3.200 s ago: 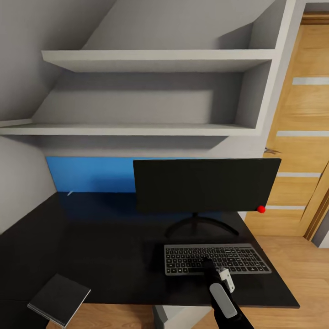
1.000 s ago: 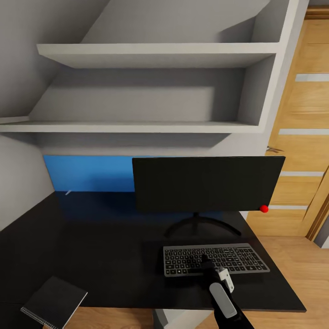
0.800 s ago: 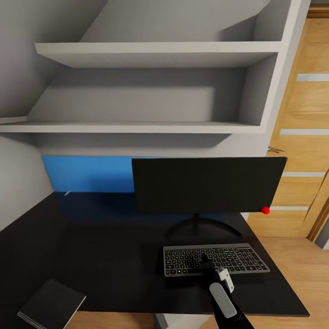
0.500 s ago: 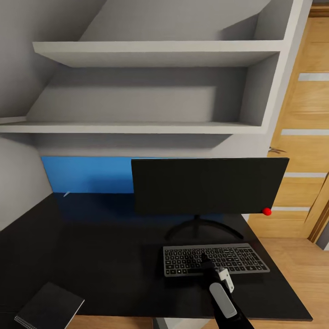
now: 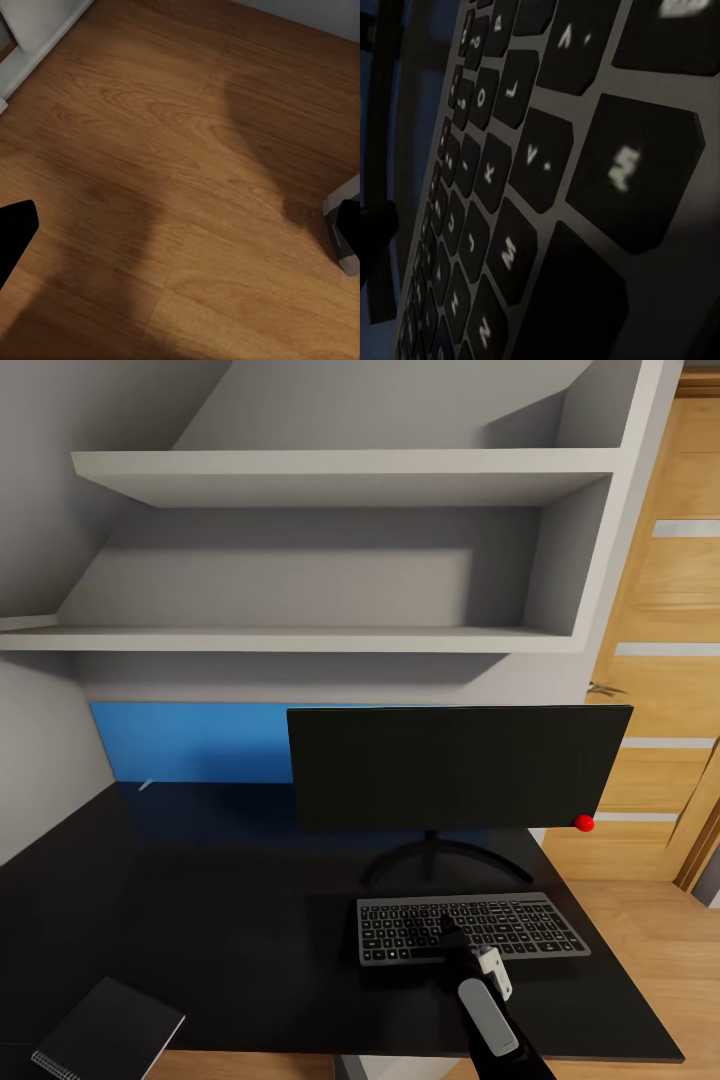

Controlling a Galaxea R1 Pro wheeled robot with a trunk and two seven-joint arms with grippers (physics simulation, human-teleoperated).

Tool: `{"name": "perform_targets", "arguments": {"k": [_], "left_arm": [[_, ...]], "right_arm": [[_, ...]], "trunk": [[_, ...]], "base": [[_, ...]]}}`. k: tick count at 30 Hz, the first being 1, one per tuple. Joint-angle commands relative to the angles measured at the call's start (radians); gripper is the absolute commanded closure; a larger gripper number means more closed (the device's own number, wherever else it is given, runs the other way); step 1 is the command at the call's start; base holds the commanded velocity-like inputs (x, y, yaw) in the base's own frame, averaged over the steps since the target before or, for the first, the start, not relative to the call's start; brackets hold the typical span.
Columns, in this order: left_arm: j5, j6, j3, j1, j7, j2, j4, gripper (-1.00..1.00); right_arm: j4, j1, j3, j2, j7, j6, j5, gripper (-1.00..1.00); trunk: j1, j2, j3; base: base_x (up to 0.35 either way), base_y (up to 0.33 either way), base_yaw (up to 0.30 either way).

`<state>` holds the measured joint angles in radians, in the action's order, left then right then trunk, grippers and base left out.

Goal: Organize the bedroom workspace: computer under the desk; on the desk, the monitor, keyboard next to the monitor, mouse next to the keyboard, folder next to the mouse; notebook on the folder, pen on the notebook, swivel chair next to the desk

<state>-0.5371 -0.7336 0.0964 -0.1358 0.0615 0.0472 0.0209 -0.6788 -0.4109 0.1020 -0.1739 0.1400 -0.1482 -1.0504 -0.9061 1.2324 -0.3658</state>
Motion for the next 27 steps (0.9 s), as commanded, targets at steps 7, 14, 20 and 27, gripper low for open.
{"name": "perform_targets", "arguments": {"k": [7, 14, 20, 27], "left_arm": [[-0.011, -0.003, 0.008, -0.001, 0.006, 0.000, -0.001, -1.00], [-0.011, -0.003, 0.008, -0.001, 0.006, 0.000, -0.001, -1.00], [-0.011, -0.003, 0.008, -0.001, 0.006, 0.000, -0.001, -1.00], [-0.011, -0.003, 0.008, -0.001, 0.006, 0.000, -0.001, -1.00]], "right_arm": [[0.001, 0.000, 0.002, -0.001, -0.020, -0.005, -0.024, 1.00], [0.001, 0.000, 0.002, -0.001, -0.019, -0.005, -0.024, 1.00], [0.001, 0.000, 0.002, -0.001, -0.018, -0.005, -0.023, 1.00], [0.001, 0.000, 0.002, -0.001, -0.018, -0.005, -0.023, -1.00]], "trunk": [[0.000, 0.001, -0.001], [0.000, 0.001, -0.001], [0.000, 0.001, -0.001], [0.000, 0.001, -0.001]], "base": [[0.000, 0.000, 0.000], [0.000, 0.000, 0.000], [0.000, 0.000, 0.000], [0.000, 0.000, 0.000]]}}
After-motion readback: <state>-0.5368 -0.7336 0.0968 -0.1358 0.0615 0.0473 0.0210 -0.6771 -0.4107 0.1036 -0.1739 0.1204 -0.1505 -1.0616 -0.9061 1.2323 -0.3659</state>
